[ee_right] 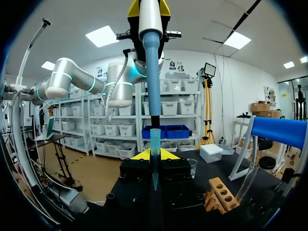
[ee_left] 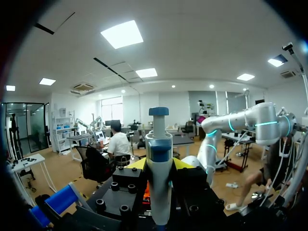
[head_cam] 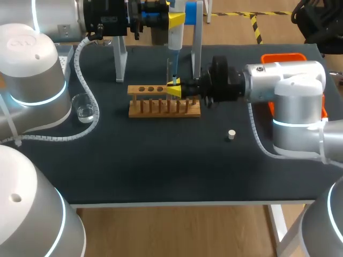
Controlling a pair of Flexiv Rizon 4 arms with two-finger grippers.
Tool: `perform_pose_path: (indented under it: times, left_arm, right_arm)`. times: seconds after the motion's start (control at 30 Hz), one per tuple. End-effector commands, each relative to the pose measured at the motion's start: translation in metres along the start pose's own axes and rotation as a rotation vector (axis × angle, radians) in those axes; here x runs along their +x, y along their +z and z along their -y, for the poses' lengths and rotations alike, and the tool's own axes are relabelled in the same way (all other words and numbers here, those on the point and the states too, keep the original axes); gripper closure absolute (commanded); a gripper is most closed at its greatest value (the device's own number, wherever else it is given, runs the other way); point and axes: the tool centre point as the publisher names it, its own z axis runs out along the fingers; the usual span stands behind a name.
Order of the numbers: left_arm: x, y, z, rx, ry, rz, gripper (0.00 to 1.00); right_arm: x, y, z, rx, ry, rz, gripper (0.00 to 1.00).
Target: Invert the test tube, pick up the pipette, mount the tip to pipette, aspirate from beaker and dispense into the tube, eject the tip, return the pipette, and cap with the stopper.
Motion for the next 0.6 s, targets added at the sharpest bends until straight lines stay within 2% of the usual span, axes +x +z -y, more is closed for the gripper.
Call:
perform_pose_path:
  times: [0.03, 0.6]
  left_arm:
    - [-0.0004, 0.0001, 0.0006, -0.001, 0.000, -0.001, 1.00]
    - [-0.0004, 0.0001, 0.0006, -0.001, 0.000, -0.001, 1.00]
  right_arm:
    - [0.0007, -0.0013, -0.0018, 0.000, 0.000, 0.001, 1.00]
    - [0.0004, -0.0007, -0.0053, -0.004, -0.006, 0.000, 1.00]
